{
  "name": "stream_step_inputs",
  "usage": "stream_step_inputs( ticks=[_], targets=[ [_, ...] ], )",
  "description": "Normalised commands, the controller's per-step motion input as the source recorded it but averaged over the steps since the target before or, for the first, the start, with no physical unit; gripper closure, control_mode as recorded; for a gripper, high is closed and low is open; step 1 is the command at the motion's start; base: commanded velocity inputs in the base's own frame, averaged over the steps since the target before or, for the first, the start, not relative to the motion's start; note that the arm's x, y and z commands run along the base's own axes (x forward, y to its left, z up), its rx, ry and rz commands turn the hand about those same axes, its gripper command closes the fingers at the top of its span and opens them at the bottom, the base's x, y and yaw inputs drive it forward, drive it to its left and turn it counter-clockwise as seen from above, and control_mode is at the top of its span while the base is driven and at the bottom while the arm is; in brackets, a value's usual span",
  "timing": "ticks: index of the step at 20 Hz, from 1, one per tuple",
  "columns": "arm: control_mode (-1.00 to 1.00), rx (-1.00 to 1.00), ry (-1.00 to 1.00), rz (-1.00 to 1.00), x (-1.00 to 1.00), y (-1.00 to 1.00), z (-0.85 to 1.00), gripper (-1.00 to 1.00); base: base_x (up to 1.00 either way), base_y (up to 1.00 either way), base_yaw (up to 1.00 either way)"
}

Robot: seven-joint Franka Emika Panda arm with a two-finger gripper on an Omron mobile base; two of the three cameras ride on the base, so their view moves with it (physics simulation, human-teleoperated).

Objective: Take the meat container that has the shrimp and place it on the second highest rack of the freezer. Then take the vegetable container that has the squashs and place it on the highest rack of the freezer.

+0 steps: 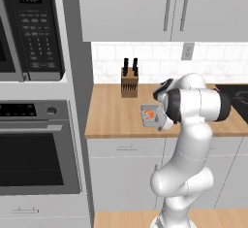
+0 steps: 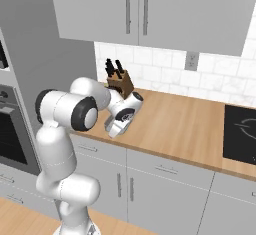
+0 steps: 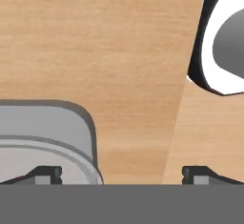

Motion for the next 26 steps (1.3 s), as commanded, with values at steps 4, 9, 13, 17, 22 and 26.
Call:
stream_step_inputs(
  ticks=[4,9,13,17,22,26],
  targets=[
    [-1.00,-0.10,0.02,-0.04,0.34,0.04,-0.43,-1.00,0.00,0.00,0.00],
    [-1.00,-0.05,0.03,-0.01,0.36,0.06,-0.32,1.00,0.00,0.00,0.00],
    [-1.00,-0.06,0.00,-0.03,0.03,0.01,-0.25,1.00,0.00,0.00,0.00],
    [-1.00,-0.02,0.00,0.00,0.15,0.00,-0.30,1.00,0.00,0.00,0.00],
    [-1.00,0.00,-0.04,0.05,-0.01,0.00,-0.14,1.00,0.00,0.00,0.00],
    [-1.00,0.00,-0.11,0.16,-0.21,-0.18,0.21,1.00,0.00,0.00,0.00]
  ],
)
